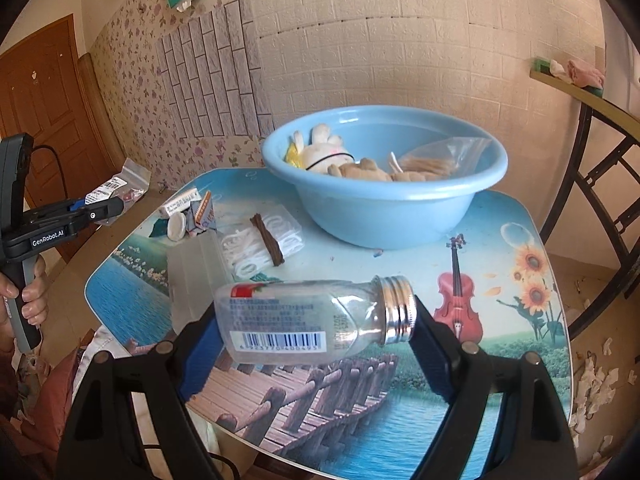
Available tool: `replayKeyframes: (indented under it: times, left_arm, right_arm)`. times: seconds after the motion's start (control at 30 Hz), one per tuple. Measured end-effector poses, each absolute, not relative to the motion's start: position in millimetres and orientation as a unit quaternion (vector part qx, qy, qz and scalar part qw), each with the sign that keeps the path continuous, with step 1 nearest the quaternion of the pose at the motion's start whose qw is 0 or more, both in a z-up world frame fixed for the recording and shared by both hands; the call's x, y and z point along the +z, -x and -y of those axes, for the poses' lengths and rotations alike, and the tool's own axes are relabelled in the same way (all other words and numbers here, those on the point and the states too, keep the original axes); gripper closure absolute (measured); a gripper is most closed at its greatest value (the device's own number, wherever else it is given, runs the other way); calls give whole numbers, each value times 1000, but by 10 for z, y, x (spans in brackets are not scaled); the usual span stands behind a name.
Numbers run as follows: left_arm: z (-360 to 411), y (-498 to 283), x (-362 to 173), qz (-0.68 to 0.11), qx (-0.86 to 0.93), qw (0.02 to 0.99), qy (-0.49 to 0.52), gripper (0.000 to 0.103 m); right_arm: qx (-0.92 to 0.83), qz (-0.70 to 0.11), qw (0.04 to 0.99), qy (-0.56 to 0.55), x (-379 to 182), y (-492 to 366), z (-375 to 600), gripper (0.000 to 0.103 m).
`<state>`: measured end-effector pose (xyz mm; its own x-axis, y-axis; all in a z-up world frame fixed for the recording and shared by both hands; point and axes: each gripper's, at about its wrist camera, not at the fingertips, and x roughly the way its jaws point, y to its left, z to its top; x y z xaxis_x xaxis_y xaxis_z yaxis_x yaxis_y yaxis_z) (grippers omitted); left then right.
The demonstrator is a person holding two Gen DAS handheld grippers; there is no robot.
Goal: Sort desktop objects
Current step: 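Lift the zip bag with left tool toward the basin while right tool drops the bottle in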
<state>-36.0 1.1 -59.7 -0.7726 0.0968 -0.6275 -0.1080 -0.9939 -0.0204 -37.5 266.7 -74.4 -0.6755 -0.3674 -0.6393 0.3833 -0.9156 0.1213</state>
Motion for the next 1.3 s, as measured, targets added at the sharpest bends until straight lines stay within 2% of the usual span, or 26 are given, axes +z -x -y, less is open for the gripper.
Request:
replayKeyframes:
  times: [0.4, 0.8, 0.93, 1.0, 1.3]
  left_arm:
    - [-562, 678, -349, -12, 947, 91, 307, 72]
    - [-1124, 1208, -371, -17, 942, 130, 308, 71]
    - [-1184, 1288, -421, -4, 941, 130, 313, 62]
    - [-1194, 1277, -407, -6, 944, 126, 305, 44]
    - [-1181, 1208, -362, -21, 947, 123, 295, 40]
  right_arm:
    - [-938, 1, 188, -293, -374, 765, -2809, 18]
    - [-936, -5, 175, -307, -458, 1253, -2833, 17]
    - [-932, -3, 168, -320, -505, 1323, -2819, 17]
    - [-933, -7, 165, -320, -518, 1324, -2811, 16]
    - [-935, 1, 162, -317, -481, 1274, -2843, 14]
